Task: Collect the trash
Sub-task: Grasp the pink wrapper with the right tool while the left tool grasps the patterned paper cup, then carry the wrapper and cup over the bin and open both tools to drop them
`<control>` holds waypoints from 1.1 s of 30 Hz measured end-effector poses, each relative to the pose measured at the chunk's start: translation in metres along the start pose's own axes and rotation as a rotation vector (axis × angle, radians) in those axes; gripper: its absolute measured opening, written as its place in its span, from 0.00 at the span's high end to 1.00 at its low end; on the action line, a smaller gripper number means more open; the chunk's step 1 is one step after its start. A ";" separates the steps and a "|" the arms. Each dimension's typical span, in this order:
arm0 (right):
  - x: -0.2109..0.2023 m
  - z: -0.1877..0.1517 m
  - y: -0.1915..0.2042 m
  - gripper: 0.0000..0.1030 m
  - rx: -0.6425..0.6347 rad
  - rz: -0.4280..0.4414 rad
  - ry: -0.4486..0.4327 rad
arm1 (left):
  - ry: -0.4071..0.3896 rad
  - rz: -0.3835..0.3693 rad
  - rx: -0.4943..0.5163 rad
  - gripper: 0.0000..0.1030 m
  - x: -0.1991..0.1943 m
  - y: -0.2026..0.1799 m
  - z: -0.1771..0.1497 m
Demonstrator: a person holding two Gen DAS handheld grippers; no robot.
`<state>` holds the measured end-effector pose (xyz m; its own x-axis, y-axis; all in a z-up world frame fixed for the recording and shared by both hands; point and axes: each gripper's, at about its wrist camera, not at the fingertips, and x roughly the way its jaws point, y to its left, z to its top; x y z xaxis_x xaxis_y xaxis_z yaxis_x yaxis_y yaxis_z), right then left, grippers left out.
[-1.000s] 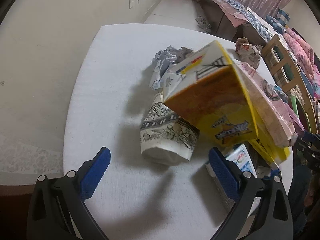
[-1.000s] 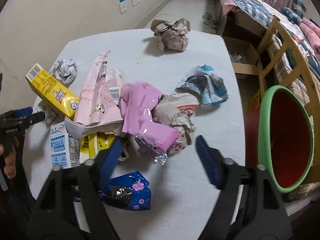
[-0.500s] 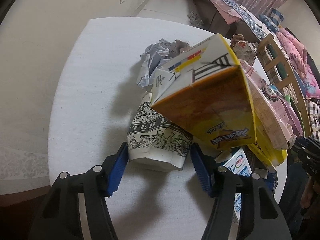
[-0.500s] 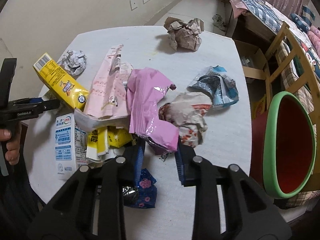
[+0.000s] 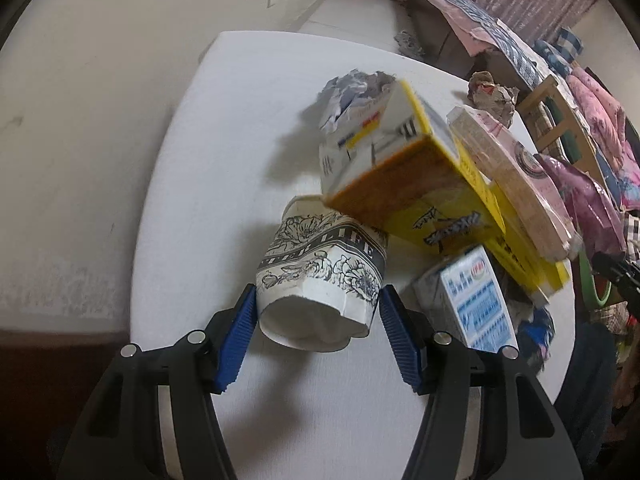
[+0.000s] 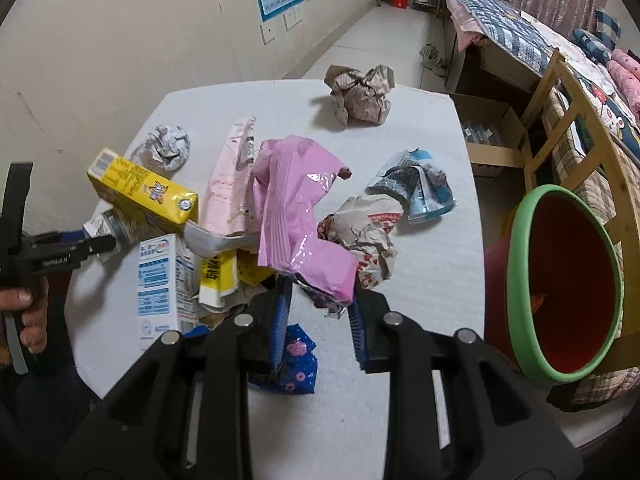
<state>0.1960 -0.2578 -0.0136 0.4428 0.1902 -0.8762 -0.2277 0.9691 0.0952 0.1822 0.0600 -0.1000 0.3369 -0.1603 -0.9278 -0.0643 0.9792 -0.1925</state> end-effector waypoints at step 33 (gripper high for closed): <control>-0.064 -0.018 -0.012 0.74 0.050 0.061 -0.105 | -0.155 -0.095 0.153 0.43 -0.111 -0.088 -0.021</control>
<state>0.1551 -0.2842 0.0329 0.5185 0.2620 -0.8139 -0.2149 0.9613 0.1725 0.1306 -0.0114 0.0130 0.4753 -0.2431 -0.8456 0.1133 0.9700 -0.2151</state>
